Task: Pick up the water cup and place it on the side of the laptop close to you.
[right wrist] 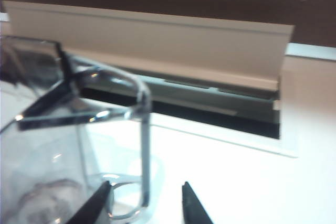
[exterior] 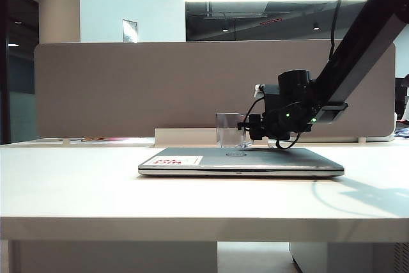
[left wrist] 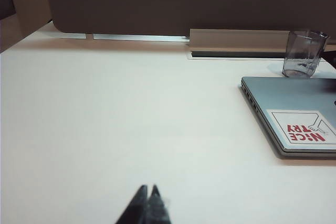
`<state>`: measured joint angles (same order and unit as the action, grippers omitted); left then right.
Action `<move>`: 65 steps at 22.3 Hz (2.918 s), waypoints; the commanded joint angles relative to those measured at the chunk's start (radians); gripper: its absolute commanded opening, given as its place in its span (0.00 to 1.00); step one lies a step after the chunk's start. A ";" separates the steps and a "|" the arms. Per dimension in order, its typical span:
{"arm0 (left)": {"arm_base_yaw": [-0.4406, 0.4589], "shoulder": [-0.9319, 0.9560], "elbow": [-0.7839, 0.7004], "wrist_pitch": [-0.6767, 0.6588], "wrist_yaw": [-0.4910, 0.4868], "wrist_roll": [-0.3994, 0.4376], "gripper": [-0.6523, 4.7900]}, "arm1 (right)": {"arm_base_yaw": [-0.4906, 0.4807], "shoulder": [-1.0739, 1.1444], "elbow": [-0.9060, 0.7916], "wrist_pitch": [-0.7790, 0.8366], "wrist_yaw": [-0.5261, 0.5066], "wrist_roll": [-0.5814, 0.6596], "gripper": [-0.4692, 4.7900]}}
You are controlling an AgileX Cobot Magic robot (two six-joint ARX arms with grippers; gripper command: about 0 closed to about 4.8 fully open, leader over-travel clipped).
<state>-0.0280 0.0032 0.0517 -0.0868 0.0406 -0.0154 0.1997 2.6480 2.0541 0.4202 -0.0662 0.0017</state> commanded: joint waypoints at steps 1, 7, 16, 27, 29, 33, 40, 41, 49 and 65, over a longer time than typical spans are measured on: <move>-0.001 0.001 0.001 0.014 -0.003 0.004 0.11 | -0.003 -0.006 0.006 0.049 0.008 -0.008 0.44; -0.001 0.001 0.001 0.016 -0.003 0.004 0.11 | -0.008 0.011 0.007 0.076 -0.005 -0.005 0.44; -0.001 0.001 0.002 0.017 -0.002 0.004 0.11 | -0.004 0.011 0.007 0.128 -0.026 0.003 0.44; -0.001 0.001 0.002 0.021 -0.002 0.004 0.11 | 0.000 0.011 0.007 0.169 -0.072 0.005 0.43; -0.001 0.001 0.002 0.021 -0.003 0.004 0.11 | 0.002 0.011 0.007 0.169 -0.074 0.005 0.43; -0.001 0.001 0.002 0.021 -0.002 0.004 0.11 | 0.010 0.011 0.006 0.178 -0.064 0.005 0.26; -0.001 0.001 0.002 0.021 -0.002 0.004 0.11 | 0.030 0.011 0.006 0.176 -0.070 0.005 0.24; -0.001 0.001 0.002 0.021 -0.003 0.004 0.11 | 0.032 0.011 0.006 0.175 -0.075 0.005 0.24; -0.001 0.001 0.002 0.022 -0.003 0.004 0.11 | 0.065 0.010 0.006 0.136 -0.119 0.005 0.24; -0.001 0.001 0.002 0.022 -0.003 0.005 0.11 | 0.073 -0.023 0.006 -0.053 -0.089 -0.002 0.34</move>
<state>-0.0280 0.0029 0.0517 -0.0822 0.0406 -0.0154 0.2722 2.6354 2.0567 0.3717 -0.1665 0.0017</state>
